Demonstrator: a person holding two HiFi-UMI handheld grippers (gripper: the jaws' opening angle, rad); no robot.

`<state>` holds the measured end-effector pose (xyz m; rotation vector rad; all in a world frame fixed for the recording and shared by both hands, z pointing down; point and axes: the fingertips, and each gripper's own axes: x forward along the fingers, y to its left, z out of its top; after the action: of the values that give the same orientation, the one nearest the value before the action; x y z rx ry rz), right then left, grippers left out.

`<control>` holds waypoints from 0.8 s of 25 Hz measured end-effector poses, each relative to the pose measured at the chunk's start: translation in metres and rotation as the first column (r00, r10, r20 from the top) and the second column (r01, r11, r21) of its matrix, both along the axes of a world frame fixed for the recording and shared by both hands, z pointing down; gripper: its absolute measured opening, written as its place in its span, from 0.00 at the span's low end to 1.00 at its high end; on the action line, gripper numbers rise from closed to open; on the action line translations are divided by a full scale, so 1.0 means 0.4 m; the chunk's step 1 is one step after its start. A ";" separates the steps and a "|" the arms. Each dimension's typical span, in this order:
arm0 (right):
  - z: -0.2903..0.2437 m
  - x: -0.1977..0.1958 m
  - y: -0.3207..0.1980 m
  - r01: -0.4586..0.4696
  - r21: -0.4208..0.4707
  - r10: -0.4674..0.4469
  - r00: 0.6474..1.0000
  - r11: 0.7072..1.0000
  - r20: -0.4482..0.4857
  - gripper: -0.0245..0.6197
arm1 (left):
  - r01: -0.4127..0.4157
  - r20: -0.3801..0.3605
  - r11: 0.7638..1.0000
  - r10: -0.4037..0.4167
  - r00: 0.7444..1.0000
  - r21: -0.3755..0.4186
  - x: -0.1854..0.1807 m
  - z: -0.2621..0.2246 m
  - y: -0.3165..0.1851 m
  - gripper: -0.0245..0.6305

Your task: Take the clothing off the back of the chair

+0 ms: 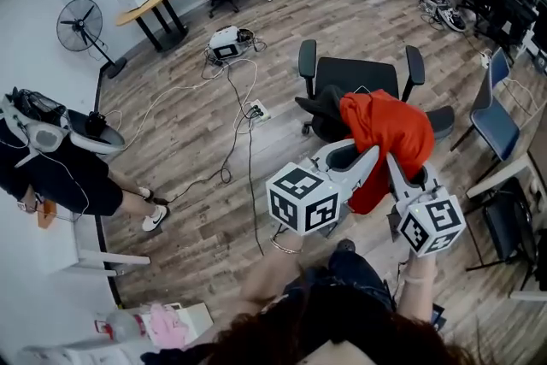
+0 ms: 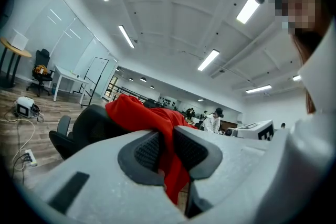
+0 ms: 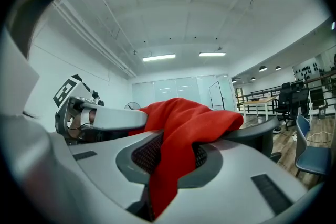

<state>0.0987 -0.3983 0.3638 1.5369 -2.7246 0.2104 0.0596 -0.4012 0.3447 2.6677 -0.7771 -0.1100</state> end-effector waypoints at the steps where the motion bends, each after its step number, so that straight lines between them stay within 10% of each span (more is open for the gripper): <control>1: -0.006 -0.007 0.007 -0.005 0.008 0.005 1.000 1.000 -0.004 0.12 | -0.007 0.000 1.000 0.007 1.000 0.006 -0.005 -0.005 0.009 0.14; 20: -0.055 -0.106 0.209 -0.089 0.059 0.091 0.995 0.994 -0.046 0.14 | -0.026 0.051 0.995 0.021 0.998 0.092 -0.103 -0.050 0.207 0.13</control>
<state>0.0564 -0.3146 0.3418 1.6581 -2.6497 0.0956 0.0185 -0.3182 0.3249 2.7767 -0.7733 -0.0747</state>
